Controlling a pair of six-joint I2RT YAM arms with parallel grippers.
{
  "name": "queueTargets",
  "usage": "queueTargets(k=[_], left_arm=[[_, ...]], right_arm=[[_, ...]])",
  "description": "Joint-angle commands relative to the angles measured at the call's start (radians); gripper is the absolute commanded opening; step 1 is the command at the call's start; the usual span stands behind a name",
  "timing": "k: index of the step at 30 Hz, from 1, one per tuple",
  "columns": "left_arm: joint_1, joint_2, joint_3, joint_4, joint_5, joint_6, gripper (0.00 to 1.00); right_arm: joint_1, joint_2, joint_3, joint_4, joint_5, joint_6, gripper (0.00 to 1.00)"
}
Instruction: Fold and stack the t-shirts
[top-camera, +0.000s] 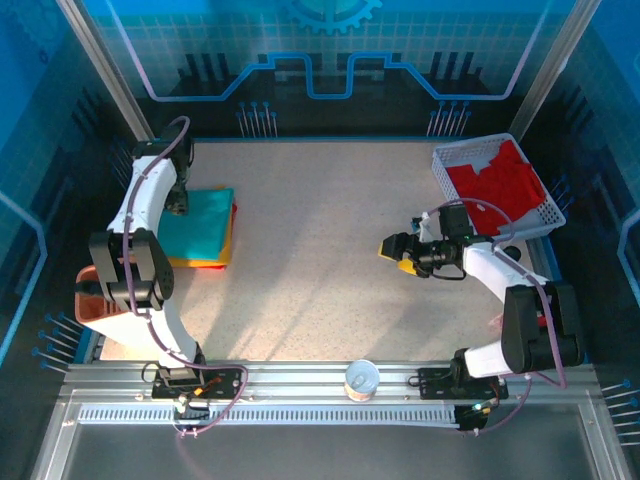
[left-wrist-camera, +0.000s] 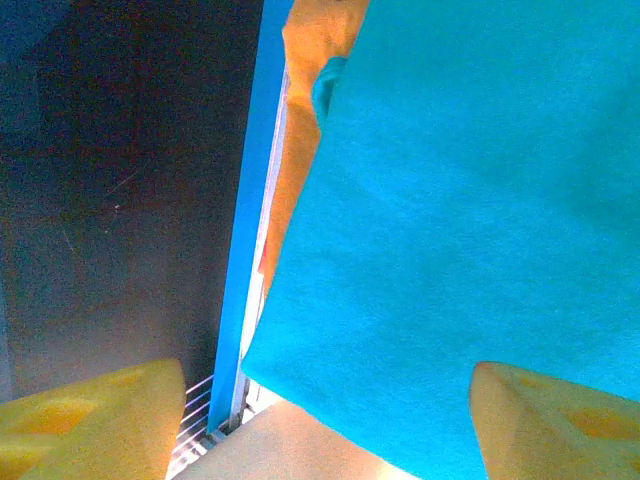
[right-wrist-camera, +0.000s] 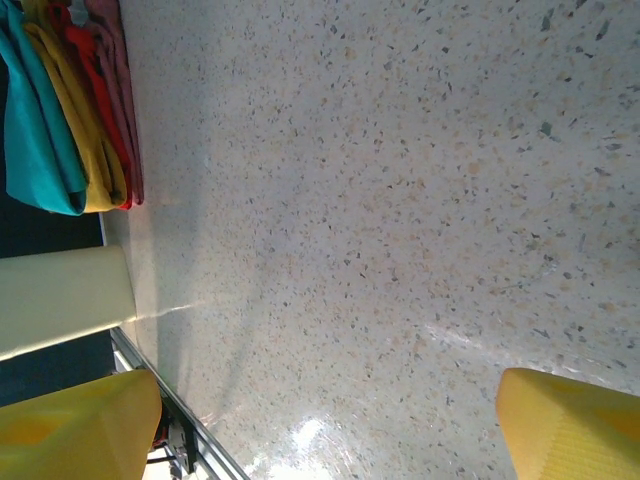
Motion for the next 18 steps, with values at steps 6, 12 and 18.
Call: queueTargets(k=[6, 12, 18], left_arm=[[-0.016, -0.075, 0.036, -0.033, 0.055, -0.03, 0.76], [-0.104, -0.143, 0.061, -0.031, 0.119, -0.043, 0.78], [-0.147, -0.219, 0.008, 0.079, 0.314, -0.097, 0.8]], right_arm=[[-0.019, -0.014, 0.011, -0.046, 0.009, -0.021, 0.88], [-0.026, -0.012, 0.054, -0.081, 0.048, -0.042, 0.89], [-0.032, -0.028, 0.087, -0.109, 0.119, -0.066, 0.91]])
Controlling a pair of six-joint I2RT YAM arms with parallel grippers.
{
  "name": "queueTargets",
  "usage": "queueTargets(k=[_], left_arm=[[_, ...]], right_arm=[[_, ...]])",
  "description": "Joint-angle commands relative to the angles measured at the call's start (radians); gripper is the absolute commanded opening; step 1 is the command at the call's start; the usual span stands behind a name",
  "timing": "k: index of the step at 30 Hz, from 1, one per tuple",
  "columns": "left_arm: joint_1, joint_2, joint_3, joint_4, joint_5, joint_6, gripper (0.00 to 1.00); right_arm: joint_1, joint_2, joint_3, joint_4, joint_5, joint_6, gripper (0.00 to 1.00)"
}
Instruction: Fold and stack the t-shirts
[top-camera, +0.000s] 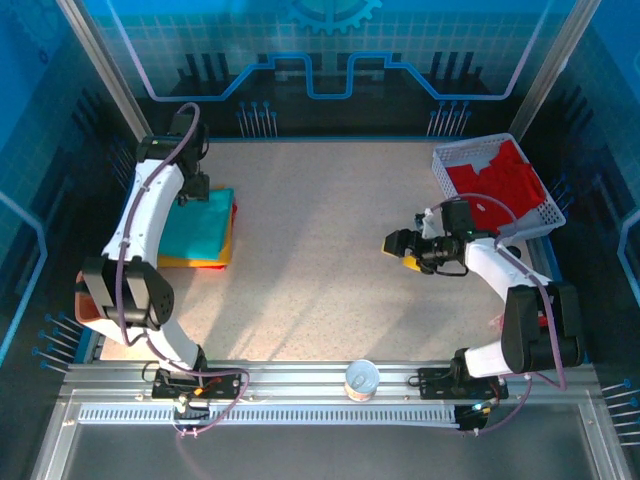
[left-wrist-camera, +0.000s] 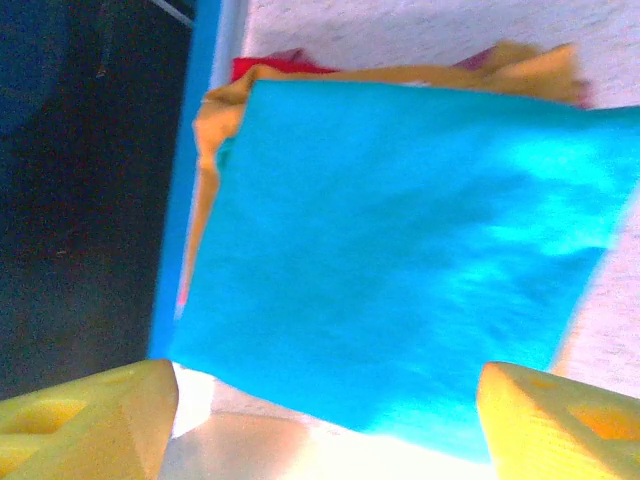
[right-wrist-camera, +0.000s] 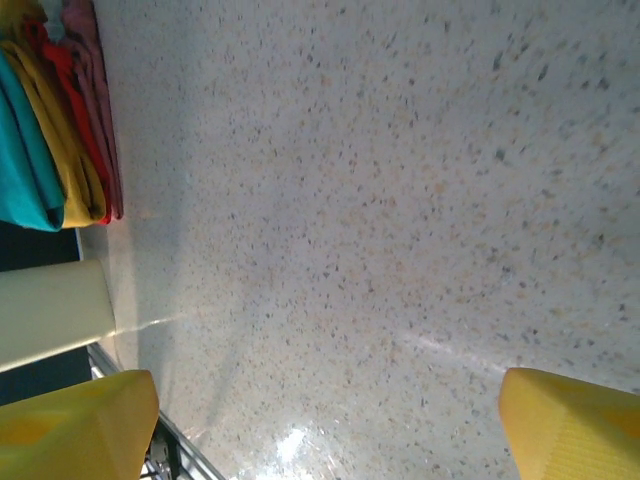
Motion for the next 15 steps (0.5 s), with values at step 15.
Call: queueTargets(k=[15], left_arm=[[-0.028, -0.517, -0.932, 1.118, 0.477, -0.072, 0.97]], right_arm=[[-0.009, -0.259, -0.062, 0.083, 0.764, -0.171, 1.0]])
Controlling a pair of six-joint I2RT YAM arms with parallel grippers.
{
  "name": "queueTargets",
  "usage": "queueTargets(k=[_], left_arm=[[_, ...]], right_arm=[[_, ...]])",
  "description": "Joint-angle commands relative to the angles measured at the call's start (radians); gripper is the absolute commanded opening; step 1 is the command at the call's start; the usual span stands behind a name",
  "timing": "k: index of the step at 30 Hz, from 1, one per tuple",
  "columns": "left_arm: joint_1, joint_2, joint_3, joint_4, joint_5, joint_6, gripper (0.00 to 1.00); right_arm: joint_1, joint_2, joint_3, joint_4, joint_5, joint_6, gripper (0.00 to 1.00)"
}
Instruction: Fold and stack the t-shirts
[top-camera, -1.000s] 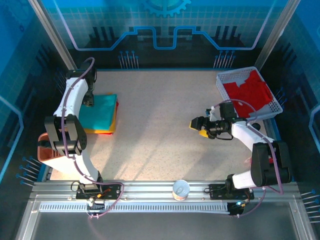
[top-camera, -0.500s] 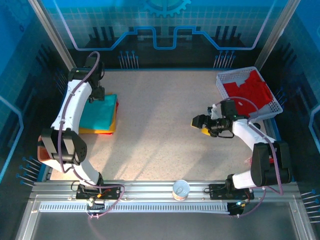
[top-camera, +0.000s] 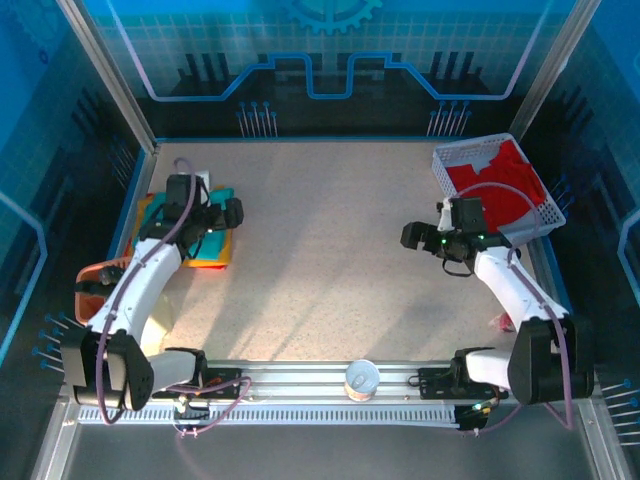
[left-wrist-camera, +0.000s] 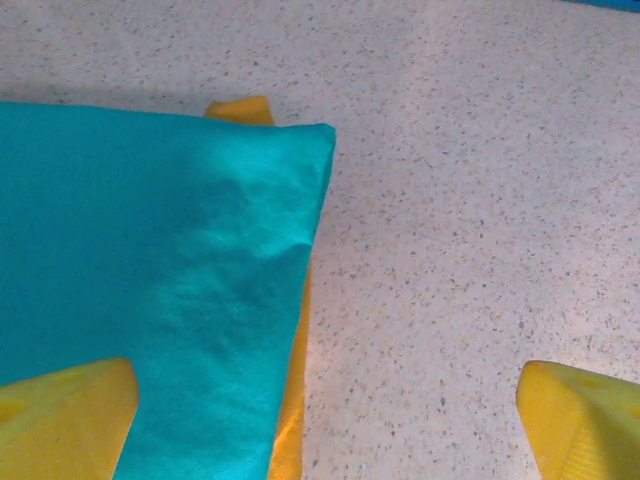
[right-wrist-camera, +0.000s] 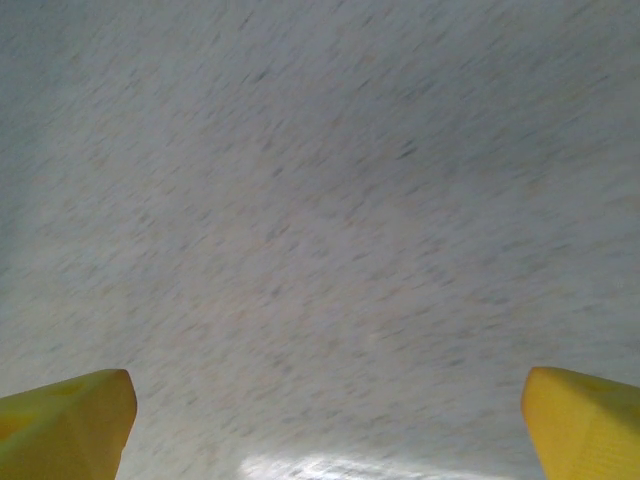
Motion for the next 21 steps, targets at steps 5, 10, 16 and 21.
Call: queueTargets(k=[5, 10, 16, 21], left_arm=[[-0.025, -0.111, -0.352, 0.532, -0.013, 0.019, 0.99], [-0.025, -0.077, -0.47, 0.703, -0.073, 0.087, 0.99], [-0.024, 0.039, -0.52, 0.892, -0.071, 0.129, 0.99], [-0.025, 0.145, -0.513, 0.999, -0.036, 0.143, 0.99]], right_arm=[[-0.011, -0.207, -0.242, 0.35, 0.302, -0.193, 1.0], [-0.01, -0.235, -0.428, 0.652, 0.288, -0.258, 1.0], [-0.008, -0.095, -0.455, 0.81, 0.231, -0.278, 1.0], [-0.009, -0.03, -0.436, 0.879, 0.218, -0.298, 1.0]])
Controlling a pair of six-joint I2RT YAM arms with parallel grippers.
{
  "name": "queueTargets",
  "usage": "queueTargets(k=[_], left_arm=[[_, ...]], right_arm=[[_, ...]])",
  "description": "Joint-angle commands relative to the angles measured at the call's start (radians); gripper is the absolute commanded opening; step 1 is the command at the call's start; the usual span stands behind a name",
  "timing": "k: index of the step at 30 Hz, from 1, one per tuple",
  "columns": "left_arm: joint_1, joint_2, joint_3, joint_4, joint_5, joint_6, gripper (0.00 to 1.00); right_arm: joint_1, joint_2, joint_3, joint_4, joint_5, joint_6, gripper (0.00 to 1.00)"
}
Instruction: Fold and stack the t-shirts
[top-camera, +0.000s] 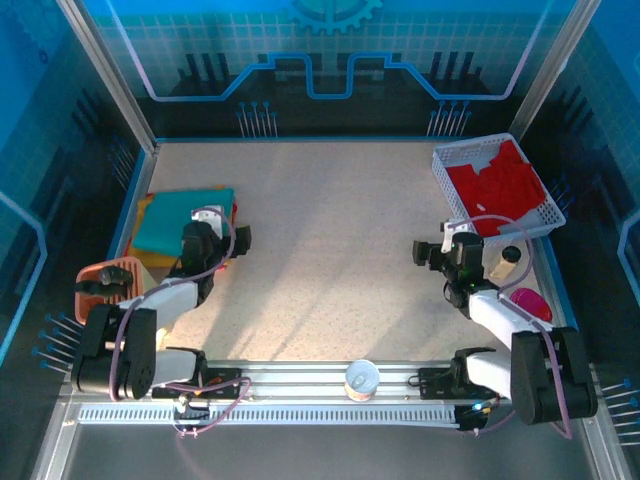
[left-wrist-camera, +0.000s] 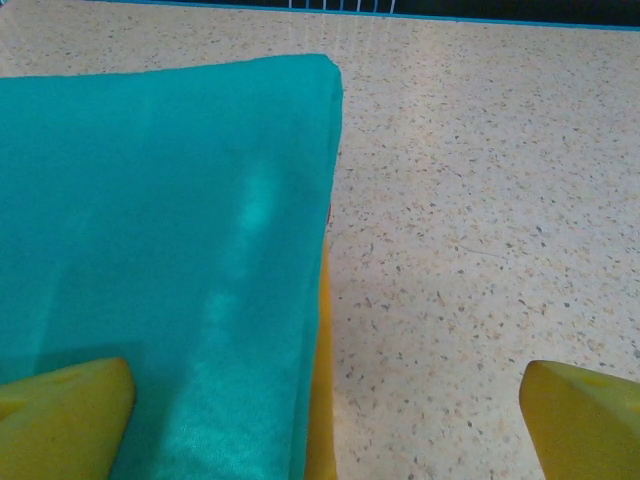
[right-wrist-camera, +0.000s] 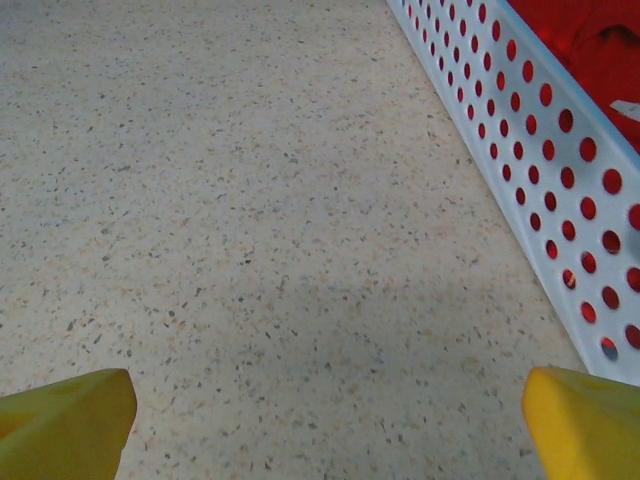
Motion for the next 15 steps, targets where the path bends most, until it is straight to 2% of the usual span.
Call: queueTargets(k=[1, 7, 10, 15], left_arm=[[-0.004, 0.054, -0.005, 0.152, 0.013, 0.035, 0.99], [-0.001, 0.097, -0.007, 0.224, 0.017, 0.054, 0.99], [0.006, 0.135, -0.013, 0.276, 0.026, 0.059, 0.99], [0.02, 0.243, -0.052, 0.448, 0.029, 0.049, 0.99]], right_arm=[[-0.01, 0.029, 0.01, 0.15, -0.016, -0.04, 1.0], [-0.01, 0.083, 0.037, 0.184, -0.093, -0.065, 1.0], [-0.012, 0.109, 0.039, 0.232, -0.094, -0.069, 1.0], [-0.028, 0.169, 0.052, 0.317, -0.109, -0.086, 1.0]])
